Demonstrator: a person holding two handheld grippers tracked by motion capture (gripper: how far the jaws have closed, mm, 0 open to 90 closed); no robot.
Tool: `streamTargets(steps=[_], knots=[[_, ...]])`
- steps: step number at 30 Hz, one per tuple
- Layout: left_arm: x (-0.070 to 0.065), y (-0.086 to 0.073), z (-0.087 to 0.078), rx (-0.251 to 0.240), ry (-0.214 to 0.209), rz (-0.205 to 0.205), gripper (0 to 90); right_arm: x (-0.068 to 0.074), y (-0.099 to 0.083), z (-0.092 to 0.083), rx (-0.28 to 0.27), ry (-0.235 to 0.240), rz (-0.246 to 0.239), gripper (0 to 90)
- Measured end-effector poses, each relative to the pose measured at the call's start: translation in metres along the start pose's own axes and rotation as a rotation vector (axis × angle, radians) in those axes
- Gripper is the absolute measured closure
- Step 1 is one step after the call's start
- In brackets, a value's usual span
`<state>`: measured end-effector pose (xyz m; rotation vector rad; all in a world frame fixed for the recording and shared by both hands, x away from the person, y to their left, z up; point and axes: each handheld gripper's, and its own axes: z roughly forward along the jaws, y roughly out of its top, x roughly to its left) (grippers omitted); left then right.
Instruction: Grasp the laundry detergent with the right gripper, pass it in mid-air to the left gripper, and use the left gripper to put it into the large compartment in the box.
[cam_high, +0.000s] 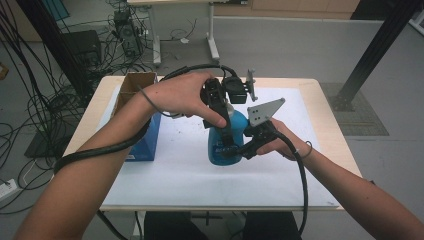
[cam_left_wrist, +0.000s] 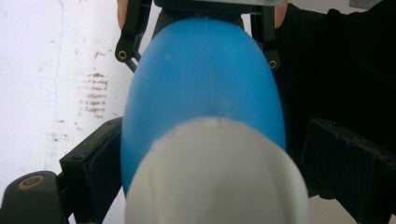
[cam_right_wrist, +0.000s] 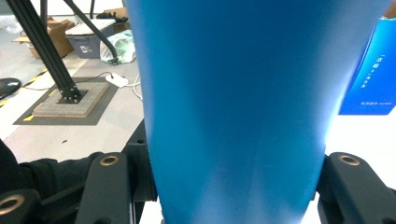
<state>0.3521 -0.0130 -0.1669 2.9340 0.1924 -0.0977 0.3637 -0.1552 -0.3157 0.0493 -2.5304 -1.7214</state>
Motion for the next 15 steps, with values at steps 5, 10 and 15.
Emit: streamTargets(steps=[5,10,15], knots=[[-0.0003,0.0006,-0.0012,-0.002,0.001,0.0,10.3,-0.0015,-0.0003,-0.0005,0.002,-0.005,0.001,42.2],[0.0003,0.0005,-0.0015,-0.003,0.003,-0.002,10.2,-0.0029,-0.0013,-0.0009,0.001,-0.007,0.006,42.2],[0.0004,0.0,-0.0013,-0.003,0.0,-0.002,10.2,-0.0039,-0.0017,-0.0011,0.003,-0.008,0.008,42.2]])
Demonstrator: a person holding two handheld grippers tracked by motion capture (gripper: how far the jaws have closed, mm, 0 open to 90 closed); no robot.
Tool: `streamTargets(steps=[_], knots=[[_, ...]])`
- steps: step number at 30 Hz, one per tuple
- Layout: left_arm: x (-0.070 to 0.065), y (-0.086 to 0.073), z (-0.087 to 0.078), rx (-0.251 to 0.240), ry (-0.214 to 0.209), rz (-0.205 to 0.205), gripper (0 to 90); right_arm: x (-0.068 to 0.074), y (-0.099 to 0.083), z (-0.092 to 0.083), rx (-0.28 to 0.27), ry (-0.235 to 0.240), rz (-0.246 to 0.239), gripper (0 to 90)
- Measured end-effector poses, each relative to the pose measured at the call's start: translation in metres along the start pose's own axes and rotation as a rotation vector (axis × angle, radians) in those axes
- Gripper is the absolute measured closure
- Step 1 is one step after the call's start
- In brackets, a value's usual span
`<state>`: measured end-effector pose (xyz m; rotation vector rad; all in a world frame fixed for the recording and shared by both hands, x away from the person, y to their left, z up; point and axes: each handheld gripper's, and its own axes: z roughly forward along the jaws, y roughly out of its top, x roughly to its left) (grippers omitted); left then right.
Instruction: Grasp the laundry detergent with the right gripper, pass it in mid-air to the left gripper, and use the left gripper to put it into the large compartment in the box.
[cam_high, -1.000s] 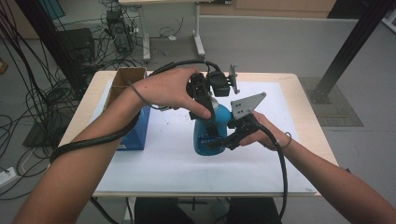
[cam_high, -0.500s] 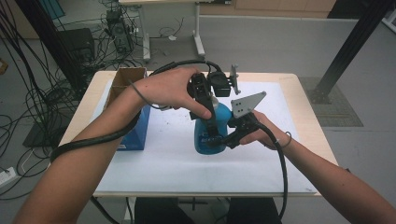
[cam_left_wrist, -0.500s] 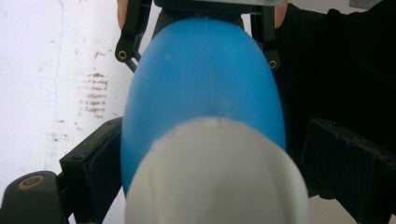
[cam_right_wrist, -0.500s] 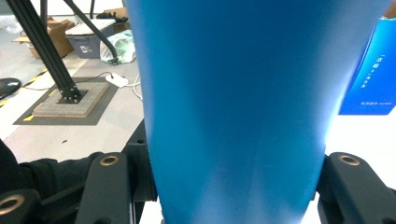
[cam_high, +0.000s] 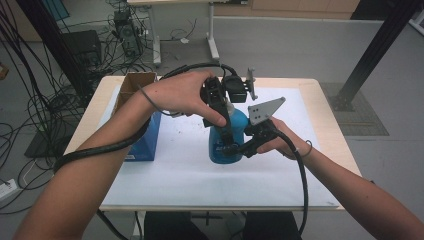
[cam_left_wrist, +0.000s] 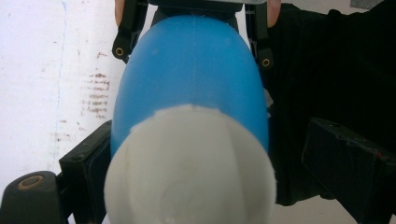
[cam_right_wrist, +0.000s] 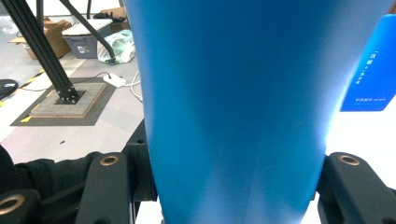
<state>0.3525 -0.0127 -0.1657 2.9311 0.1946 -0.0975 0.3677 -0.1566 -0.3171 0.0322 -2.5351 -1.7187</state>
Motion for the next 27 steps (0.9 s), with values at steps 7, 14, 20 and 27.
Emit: streamTargets(steps=[7,14,20,27], knots=[[0.0005,-0.0002,-0.0008,-0.004,0.002,-0.002,10.1,-0.001,-0.0011,0.0009,0.002,-0.001,0.005,42.2],[0.0016,-0.0003,-0.0005,-0.003,0.003,-0.001,10.0,-0.0018,-0.0016,0.0014,0.001,-0.002,0.008,42.2],[0.0017,-0.0003,0.0004,-0.003,0.008,-0.004,9.8,-0.0025,-0.0021,0.0015,0.004,-0.005,0.008,42.2],[0.0017,-0.0005,0.0,0.0,0.01,0.0,9.9,-0.0026,-0.002,0.0013,0.004,-0.005,0.008,42.2]])
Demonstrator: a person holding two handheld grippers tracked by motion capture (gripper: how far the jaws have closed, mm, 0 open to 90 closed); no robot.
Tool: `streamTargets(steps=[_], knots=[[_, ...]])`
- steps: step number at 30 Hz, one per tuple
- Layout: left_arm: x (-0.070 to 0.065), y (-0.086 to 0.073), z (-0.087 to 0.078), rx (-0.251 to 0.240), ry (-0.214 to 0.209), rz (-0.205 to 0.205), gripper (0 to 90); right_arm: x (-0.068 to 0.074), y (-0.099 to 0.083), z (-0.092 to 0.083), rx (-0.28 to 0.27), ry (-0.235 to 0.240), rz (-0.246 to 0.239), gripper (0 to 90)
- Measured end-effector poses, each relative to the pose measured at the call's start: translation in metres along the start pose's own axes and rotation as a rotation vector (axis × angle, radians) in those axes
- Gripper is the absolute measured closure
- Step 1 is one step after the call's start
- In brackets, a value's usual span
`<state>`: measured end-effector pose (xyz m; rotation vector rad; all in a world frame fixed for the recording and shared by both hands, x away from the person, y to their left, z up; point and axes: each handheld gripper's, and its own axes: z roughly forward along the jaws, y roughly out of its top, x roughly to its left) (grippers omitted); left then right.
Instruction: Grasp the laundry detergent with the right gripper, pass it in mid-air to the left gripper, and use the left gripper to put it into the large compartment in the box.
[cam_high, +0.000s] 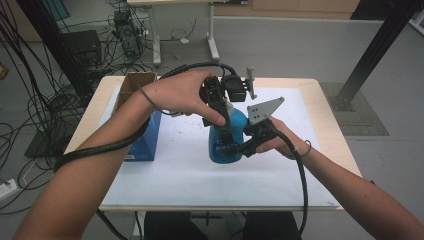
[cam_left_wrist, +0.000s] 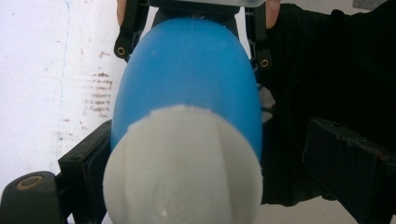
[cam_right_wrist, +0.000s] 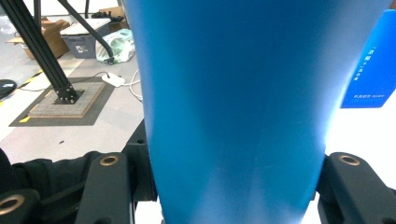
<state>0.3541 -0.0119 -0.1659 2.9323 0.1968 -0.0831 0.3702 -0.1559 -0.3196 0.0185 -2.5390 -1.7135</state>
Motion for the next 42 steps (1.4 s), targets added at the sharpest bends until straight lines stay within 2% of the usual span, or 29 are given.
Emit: streamTargets(steps=[42], knots=[[0.0004,0.0027,-0.0018,0.005,0.007,-0.003,10.0,-0.0008,0.0005,-0.0008,-0.002,0.004,-0.002,42.2]])
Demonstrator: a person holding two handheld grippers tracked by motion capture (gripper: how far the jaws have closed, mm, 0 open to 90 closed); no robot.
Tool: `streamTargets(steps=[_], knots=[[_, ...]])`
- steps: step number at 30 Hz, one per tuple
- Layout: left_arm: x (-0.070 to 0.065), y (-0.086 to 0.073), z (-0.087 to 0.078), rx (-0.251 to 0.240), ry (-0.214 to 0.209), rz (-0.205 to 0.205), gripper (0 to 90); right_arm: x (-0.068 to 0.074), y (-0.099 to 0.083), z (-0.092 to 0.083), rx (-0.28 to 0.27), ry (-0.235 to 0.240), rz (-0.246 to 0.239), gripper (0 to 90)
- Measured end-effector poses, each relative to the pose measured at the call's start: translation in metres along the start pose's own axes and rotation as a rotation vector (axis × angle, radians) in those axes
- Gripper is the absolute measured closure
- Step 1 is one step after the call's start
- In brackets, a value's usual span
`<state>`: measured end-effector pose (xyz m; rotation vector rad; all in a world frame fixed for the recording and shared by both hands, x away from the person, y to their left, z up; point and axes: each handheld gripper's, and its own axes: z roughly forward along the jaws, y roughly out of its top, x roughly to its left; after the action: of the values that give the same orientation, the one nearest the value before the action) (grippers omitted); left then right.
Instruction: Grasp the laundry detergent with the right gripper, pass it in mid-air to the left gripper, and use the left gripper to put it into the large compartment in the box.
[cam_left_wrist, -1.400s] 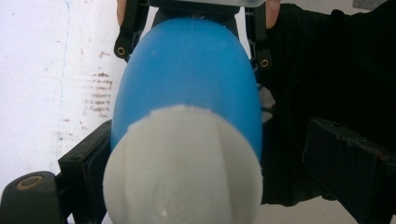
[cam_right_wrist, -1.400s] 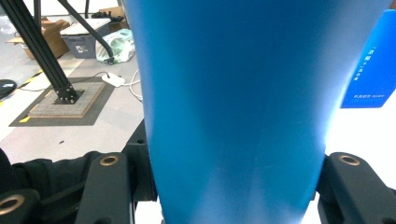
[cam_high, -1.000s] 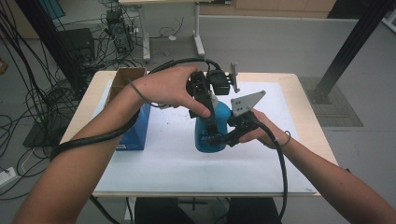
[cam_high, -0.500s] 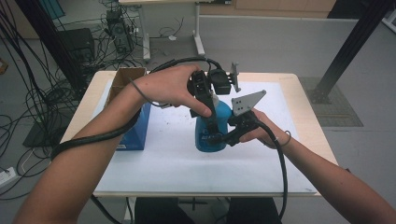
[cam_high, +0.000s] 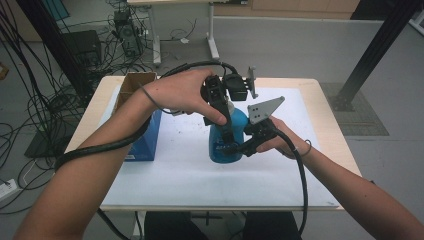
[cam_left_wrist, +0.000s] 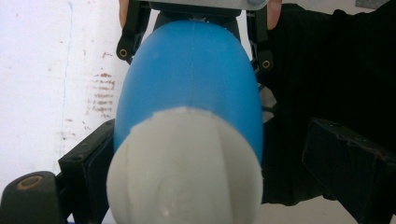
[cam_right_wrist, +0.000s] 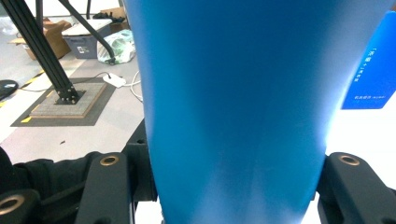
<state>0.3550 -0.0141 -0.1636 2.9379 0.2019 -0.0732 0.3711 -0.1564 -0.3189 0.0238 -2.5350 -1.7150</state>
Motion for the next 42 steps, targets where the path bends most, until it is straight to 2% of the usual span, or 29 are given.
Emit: streamTargets(steps=[18,23,28,36,37,42], knots=[[0.003,0.0007,0.0042,0.015,0.008,-0.003,10.8,0.0009,0.0032,0.0,0.004,0.002,-0.008,42.2],[0.0049,0.0008,0.0056,0.004,0.014,-0.011,16.0,0.0004,0.0039,0.0004,0.003,0.003,-0.01,42.2],[0.0061,0.0006,0.0073,0.013,0.022,-0.012,24.7,0.0006,0.004,0.001,0.006,0.003,-0.009,42.2],[0.0069,-0.0001,0.0057,-0.003,0.038,-0.018,36.7,0.001,0.0045,0.0014,0.007,0.001,-0.011,42.2],[0.0066,-0.0006,0.0053,-0.009,0.037,-0.029,36.6,0.001,0.0047,0.0012,0.006,0.001,-0.012,42.2],[0.0059,-0.0011,0.0047,-0.011,0.044,-0.027,36.9,0.0016,0.0052,0.0013,0.005,-0.001,-0.013,42.2]])
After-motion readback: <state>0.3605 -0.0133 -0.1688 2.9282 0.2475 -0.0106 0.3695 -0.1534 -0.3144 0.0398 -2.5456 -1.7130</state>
